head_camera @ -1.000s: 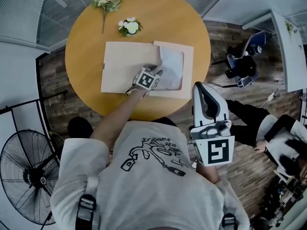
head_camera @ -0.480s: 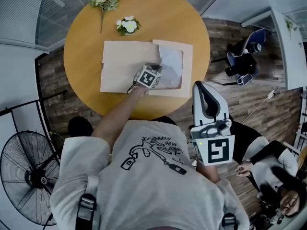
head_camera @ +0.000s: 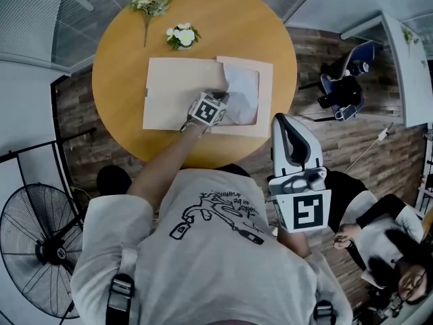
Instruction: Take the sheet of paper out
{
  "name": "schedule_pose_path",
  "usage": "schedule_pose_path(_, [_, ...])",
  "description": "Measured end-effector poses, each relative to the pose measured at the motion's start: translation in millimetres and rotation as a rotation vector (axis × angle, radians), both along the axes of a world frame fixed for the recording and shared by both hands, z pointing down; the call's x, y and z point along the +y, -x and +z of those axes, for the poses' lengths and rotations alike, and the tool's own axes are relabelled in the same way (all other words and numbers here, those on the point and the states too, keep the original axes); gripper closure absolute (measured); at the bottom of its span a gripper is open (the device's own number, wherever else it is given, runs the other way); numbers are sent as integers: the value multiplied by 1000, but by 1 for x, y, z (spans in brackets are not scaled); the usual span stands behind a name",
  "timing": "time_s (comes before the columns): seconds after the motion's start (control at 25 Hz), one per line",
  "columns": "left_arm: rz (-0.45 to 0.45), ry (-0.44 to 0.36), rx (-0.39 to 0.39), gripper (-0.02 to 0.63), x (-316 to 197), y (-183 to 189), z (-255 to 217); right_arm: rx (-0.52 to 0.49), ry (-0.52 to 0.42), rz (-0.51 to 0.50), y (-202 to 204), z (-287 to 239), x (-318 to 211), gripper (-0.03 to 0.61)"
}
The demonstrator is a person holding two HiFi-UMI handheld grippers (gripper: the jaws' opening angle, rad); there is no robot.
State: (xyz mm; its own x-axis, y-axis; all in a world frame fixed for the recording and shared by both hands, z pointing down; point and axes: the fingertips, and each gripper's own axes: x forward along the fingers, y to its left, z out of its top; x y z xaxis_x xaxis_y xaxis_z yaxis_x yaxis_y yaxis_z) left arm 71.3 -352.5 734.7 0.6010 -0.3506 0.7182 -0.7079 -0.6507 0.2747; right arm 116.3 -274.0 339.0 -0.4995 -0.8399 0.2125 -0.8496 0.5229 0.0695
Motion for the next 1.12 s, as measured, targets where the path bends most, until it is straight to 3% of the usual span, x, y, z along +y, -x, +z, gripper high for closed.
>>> schedule_pose_path(1.12, [-59,-63,101,594,27,24,-74,4,-32,2,5,-8,19,571])
